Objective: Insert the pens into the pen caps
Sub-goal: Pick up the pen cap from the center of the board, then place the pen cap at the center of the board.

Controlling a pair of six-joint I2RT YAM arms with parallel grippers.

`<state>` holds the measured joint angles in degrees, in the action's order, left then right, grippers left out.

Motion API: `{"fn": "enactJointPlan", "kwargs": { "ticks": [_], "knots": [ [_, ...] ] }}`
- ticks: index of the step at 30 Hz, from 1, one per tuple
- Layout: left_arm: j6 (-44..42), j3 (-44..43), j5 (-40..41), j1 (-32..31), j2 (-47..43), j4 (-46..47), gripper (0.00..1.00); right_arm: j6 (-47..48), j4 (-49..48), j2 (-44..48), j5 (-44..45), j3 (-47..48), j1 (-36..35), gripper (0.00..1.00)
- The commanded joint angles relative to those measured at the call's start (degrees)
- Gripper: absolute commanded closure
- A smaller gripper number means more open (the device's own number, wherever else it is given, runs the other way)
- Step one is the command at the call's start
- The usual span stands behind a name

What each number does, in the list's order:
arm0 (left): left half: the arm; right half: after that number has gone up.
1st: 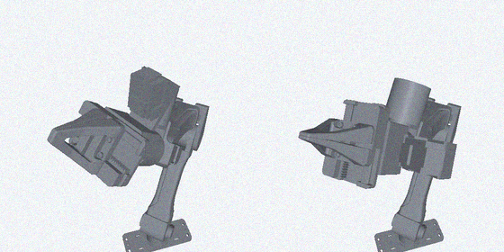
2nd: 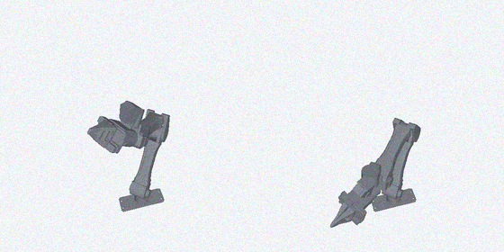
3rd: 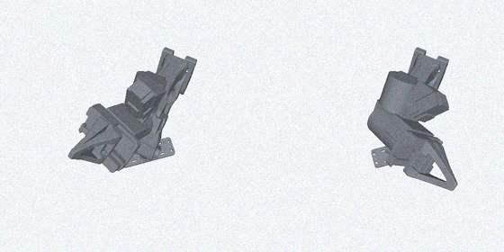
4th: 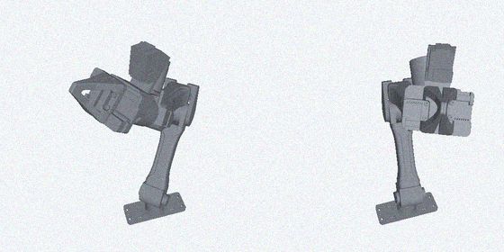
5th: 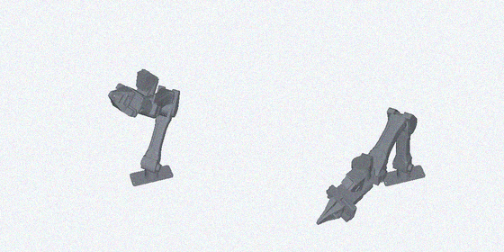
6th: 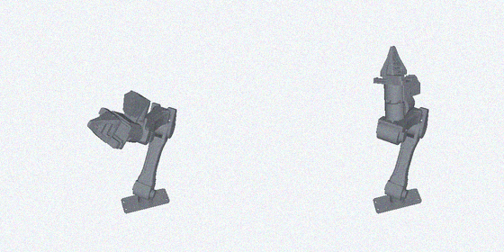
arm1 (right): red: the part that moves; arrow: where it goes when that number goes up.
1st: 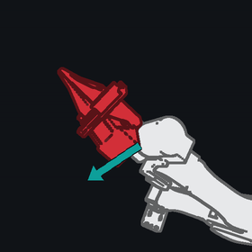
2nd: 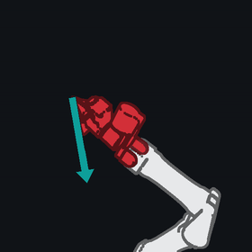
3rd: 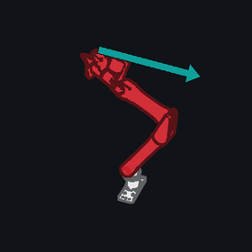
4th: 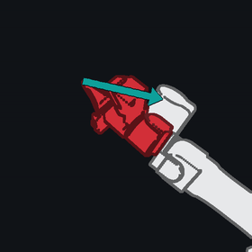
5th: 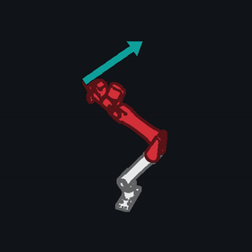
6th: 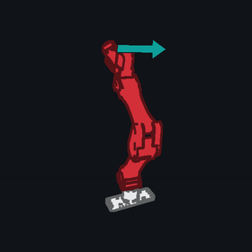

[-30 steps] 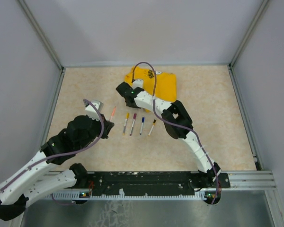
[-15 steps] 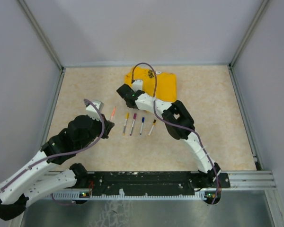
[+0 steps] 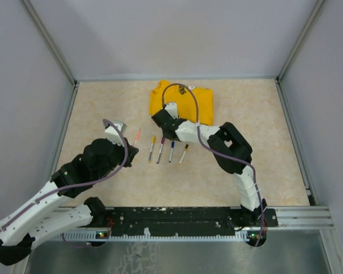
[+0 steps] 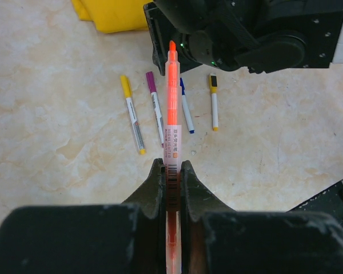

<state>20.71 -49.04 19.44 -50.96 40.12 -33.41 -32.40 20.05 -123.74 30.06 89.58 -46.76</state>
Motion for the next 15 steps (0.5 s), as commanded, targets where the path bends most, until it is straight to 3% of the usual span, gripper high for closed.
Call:
{"fn": "enactJointPlan", "kwargs": {
  "ticks": [1, 9, 15],
  "knots": [
    [-0.65, -0.27, -0.52, 0.12, 0.04, 2.07, 1.0, 8.26, -11.07, 9.41, -4.93, -5.71, 0.0, 0.81],
    [-0.63, -0.1, -0.96, 0.1, 0.29, 2.68, 1.0, 12.58, -12.02, 19.59, -12.61, -15.72, -0.02, 0.8],
    [-0.56, 0.05, -1.51, 0.13, 0.77, 3.52, 1.0, 16.84, -7.37, 28.47, -16.31, -25.76, 0.0, 0.79]
  ]
}}
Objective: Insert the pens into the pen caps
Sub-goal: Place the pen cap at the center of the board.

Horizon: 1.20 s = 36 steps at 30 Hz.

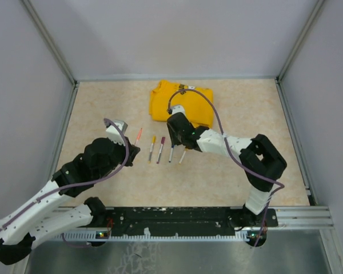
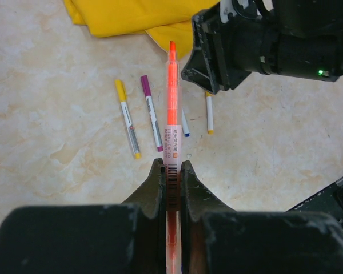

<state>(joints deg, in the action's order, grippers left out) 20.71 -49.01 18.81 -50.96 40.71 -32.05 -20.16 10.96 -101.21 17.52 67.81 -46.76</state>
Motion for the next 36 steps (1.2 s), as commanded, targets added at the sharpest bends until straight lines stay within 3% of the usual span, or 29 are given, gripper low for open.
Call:
{"fn": "enactJointPlan", "kwargs": {
  "ticks": [1, 10, 16, 26, 36],
  "knots": [
    [-0.54, 0.11, -1.11, 0.16, 0.26, 2.43, 1.0, 5.62, 3.48, 8.02, -4.83, -5.13, 0.0, 0.79],
    [-0.18, 0.62, -2.54, 0.09, 1.33, 3.84, 1.0, 16.55, 13.37, 16.33, -19.15, -14.22, -0.06, 0.75],
    [0.15, 0.96, -2.87, 0.14, 1.55, 4.32, 1.0, 18.62, 13.99, 15.98, -18.22, -16.37, -0.2, 0.73],
    [-0.59, 0.37, -3.1, 0.14, 2.8, 4.63, 1.0, 18.92, 10.56, 12.73, -16.24, -17.71, -0.86, 0.59],
    [-0.39, 0.86, -3.23, 0.15, 2.56, 4.72, 1.0, 17.12, 9.9, 14.0, -16.35, -17.81, -0.79, 0.54]
  ]
}}
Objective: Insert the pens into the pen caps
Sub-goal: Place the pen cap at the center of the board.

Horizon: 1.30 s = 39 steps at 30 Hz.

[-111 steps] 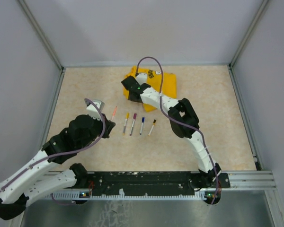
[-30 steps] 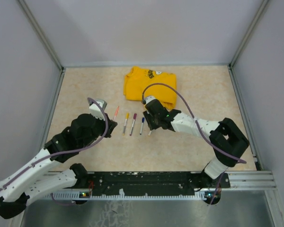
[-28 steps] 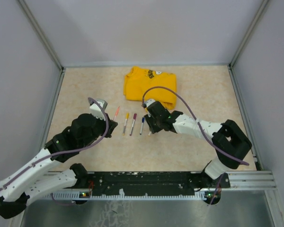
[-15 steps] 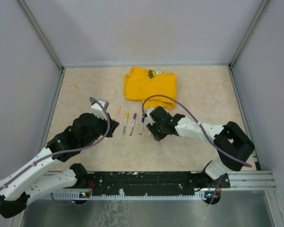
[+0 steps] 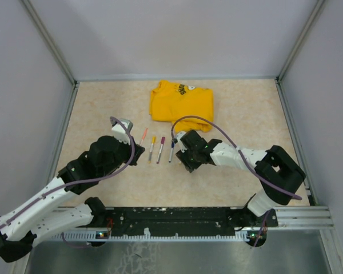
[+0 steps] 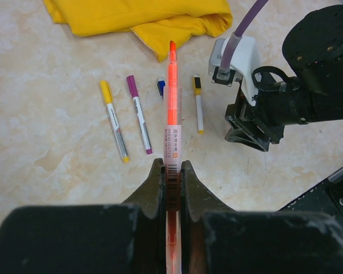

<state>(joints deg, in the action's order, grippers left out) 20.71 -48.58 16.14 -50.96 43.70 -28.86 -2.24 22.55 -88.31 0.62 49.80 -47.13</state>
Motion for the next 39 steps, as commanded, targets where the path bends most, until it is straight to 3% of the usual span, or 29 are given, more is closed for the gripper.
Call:
{"fn": "enactJointPlan", "kwargs": {
  "ticks": [1, 4, 11, 20, 29, 39],
  "knots": [
    [-0.36, 0.49, -0.58, 0.15, -0.38, 1.53, 1.0, -1.19, -1.65, 1.5, 0.79, 0.23, -0.46, 0.54],
    [-0.56, 0.48, -0.5, 0.12, -0.21, 1.73, 1.0, -4.68, -2.47, 3.23, 3.04, -0.09, -0.44, 0.53],
    [-0.72, 0.56, -0.93, 0.14, 0.85, 2.75, 1.0, -29.73, -0.6, 4.24, 16.56, 0.34, -2.45, 0.54],
    [-0.4, 0.96, -1.33, 0.15, 1.16, 3.39, 1.0, -52.36, 5.17, 3.3, 26.81, -0.38, -4.88, 0.55],
    [-0.45, 0.81, -1.29, 0.15, 1.37, 3.45, 1.0, -57.41, 14.09, -5.66, 27.9, 7.34, -5.37, 0.6],
    [-0.23, 1.17, -1.46, 0.14, 1.23, 3.67, 1.0, -58.0, 13.73, -5.52, 26.66, 6.23, -6.04, 0.62]
  ]
}}
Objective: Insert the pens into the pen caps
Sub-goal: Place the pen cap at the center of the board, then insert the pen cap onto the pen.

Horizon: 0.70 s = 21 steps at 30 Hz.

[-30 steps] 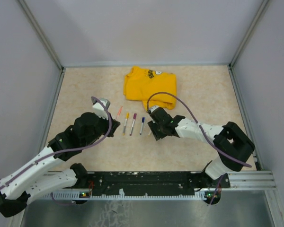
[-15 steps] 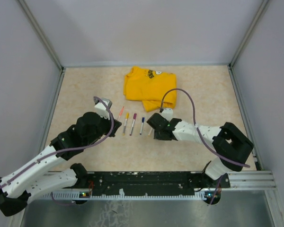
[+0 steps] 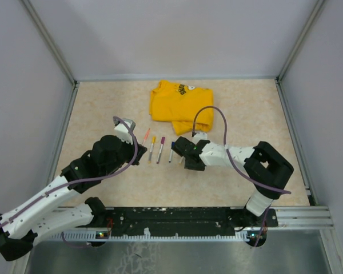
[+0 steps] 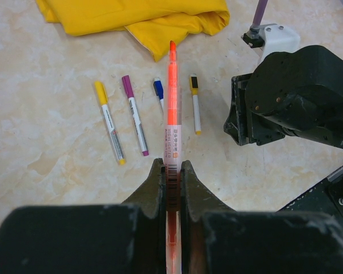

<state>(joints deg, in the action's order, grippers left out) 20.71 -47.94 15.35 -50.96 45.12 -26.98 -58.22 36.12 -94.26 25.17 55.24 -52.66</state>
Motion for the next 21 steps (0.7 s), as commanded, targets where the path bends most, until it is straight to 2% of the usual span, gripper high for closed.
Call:
{"fn": "enactJointPlan", "kwargs": {
  "ticks": [1, 5, 11, 15, 21],
  "knots": [
    [-0.22, 0.63, -0.69, 0.11, -0.2, 1.91, 1.0, -1.62, -0.09, 0.72, 2.02, 0.5, -0.56, 0.62],
    [-0.23, 0.62, -1.15, 0.13, -0.01, 2.11, 1.0, 1.05, -1.75, 3.55, 1.58, -1.09, -0.56, 0.62],
    [-0.23, 0.42, -1.11, 0.16, -0.03, 2.37, 1.0, 9.73, -11.38, 13.38, -1.59, -7.15, -0.54, 0.62],
    [-0.22, 0.33, -0.9, 0.11, -0.06, 2.57, 1.0, 11.18, -12.92, 16.8, -2.29, -8.54, -0.54, 0.61],
    [-0.09, 0.6, -0.94, 0.11, -0.59, 2.31, 1.0, 19.74, -20.7, 17.72, -11.96, -10.68, -0.58, 0.61]
  ]
}}
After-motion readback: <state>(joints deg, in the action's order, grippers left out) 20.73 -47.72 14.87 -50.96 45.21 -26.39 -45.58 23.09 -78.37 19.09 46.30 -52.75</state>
